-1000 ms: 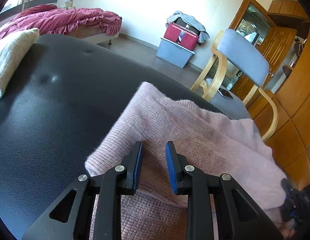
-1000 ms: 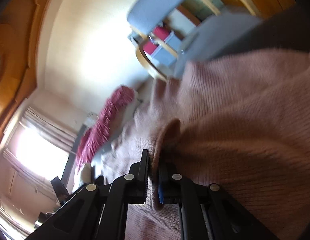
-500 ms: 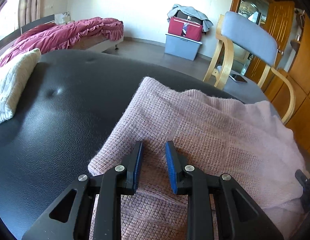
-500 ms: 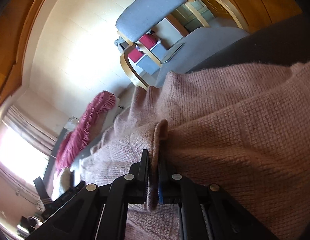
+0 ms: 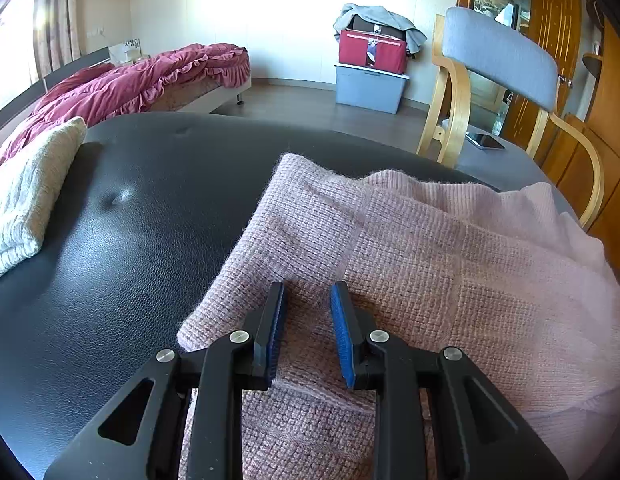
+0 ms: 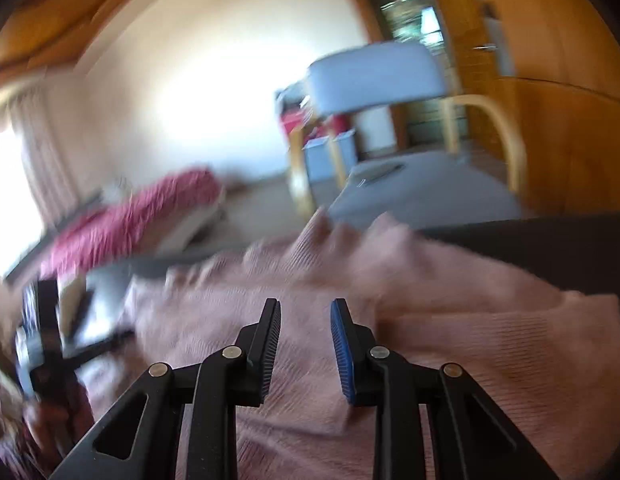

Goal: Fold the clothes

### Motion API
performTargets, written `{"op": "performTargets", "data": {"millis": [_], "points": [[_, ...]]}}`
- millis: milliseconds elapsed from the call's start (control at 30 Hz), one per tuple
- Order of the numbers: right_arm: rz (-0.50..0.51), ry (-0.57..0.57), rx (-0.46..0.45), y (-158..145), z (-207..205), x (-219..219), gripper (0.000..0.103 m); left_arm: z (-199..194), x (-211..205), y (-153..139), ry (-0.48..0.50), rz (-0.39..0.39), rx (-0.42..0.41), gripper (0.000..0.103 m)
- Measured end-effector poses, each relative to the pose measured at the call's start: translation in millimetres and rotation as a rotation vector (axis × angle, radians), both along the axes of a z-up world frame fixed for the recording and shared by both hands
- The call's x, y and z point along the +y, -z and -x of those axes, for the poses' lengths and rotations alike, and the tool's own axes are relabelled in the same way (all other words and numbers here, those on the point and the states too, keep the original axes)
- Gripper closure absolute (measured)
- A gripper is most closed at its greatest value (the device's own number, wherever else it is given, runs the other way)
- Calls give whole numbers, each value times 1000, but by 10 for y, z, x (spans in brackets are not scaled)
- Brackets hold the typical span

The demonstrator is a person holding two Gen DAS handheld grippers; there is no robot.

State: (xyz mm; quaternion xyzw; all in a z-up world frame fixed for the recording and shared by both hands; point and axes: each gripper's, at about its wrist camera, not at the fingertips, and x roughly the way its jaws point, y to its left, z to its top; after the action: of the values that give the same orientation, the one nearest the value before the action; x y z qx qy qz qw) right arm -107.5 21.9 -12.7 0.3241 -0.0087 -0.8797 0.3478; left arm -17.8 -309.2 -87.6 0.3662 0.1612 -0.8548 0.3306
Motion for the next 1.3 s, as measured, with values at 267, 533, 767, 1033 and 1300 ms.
{"op": "performTargets", "data": {"millis": [267, 533, 767, 1033, 1300], "points": [[-114, 36, -158, 288, 183, -13, 81, 11, 13, -6, -4, 11, -8, 77], [-119, 33, -156, 326, 199, -51, 82, -148, -177, -93, -6, 161, -114, 74], [-115, 26, -156, 326, 218, -82, 80, -485, -766, -168, -117, 68, -123, 75], [-94, 24, -169, 336, 226, -72, 80, -422, -192, 11, 216, 251, -261, 73], [-90, 24, -169, 324, 206, -39, 80, -315, -337, 4, 133, 184, -251, 73]]}}
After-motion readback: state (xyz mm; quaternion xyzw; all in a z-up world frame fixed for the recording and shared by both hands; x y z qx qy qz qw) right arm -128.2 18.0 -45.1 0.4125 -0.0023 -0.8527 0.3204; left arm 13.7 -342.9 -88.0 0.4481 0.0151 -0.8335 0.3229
